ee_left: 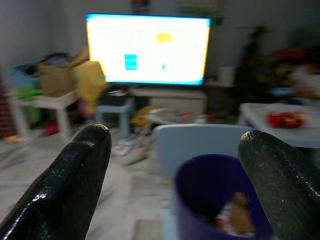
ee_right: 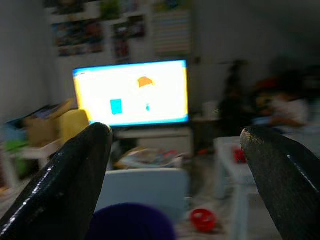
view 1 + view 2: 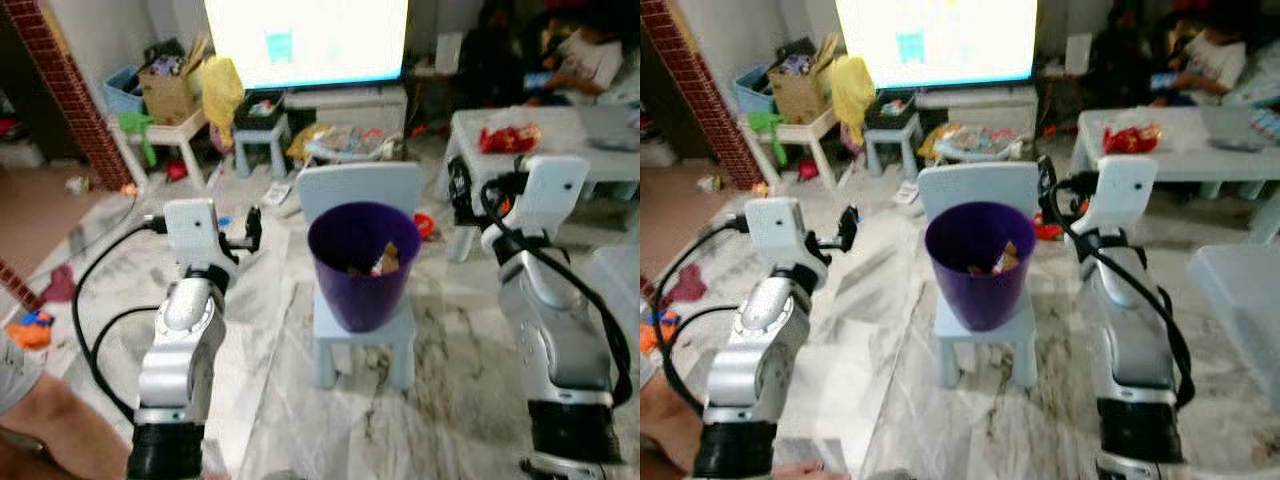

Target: Picking trash to rubbish bin

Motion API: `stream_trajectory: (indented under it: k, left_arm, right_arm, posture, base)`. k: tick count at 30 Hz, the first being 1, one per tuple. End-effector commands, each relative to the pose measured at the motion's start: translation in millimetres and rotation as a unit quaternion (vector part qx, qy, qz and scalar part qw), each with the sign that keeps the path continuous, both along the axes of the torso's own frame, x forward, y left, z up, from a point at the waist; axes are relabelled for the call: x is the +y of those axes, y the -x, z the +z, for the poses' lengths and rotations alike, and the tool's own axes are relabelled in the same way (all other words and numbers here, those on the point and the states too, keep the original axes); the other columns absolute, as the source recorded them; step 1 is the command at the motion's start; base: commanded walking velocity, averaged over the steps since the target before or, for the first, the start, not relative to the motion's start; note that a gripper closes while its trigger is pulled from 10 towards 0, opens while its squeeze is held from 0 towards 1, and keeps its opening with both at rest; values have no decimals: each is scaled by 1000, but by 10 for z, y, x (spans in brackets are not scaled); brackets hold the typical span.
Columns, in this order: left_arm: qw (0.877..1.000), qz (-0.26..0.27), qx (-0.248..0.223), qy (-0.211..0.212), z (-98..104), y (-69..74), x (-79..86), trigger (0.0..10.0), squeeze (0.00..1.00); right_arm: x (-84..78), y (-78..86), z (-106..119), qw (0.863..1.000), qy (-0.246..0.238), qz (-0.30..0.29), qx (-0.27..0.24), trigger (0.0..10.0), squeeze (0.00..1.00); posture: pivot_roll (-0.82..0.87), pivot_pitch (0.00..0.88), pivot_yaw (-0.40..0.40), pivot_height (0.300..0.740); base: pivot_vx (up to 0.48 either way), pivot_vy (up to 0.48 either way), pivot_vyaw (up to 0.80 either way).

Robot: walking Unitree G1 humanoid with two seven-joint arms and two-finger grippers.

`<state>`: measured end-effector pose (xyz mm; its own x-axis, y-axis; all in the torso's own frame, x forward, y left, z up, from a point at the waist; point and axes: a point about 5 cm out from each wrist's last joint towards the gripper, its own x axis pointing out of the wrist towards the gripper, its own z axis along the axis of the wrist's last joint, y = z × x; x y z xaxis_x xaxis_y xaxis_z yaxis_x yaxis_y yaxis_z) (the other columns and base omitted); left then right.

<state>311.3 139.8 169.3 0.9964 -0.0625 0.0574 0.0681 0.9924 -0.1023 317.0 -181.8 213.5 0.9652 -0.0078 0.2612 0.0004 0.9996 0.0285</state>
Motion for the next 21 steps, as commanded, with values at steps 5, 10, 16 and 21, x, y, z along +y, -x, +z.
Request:
stream_trajectory:
  k: [5,10,16,21]
  left_arm:
    - [1000,-4,-10,14,40,-8,46,10000,0]
    - [1000,-13,-17,19,77,-37,4,10000,0]
    - [999,-17,-19,26,83,-57,-12,10000,0]
    - [999,-28,-22,33,97,-63,-49,10000,0]
  right_arm:
    - [51,-3,52,1000,-2,6,-7,10000,1000]
    - [19,-7,70,1000,-2,0,-7,10000,1000]
    - [10,-11,76,1000,2,-3,-7,10000,1000]
    - [-6,-14,83,1000,4,-7,-8,10000,1000]
  posture:
    - [-34,0,43,740]
    - [-41,0,41,740]
    - [-47,0,41,740]
    - [-54,0,42,740]
  base:
    - [0,0,0]
    - [0,0,-160]
    - [0,0,-800]
    - [0,0,-800]
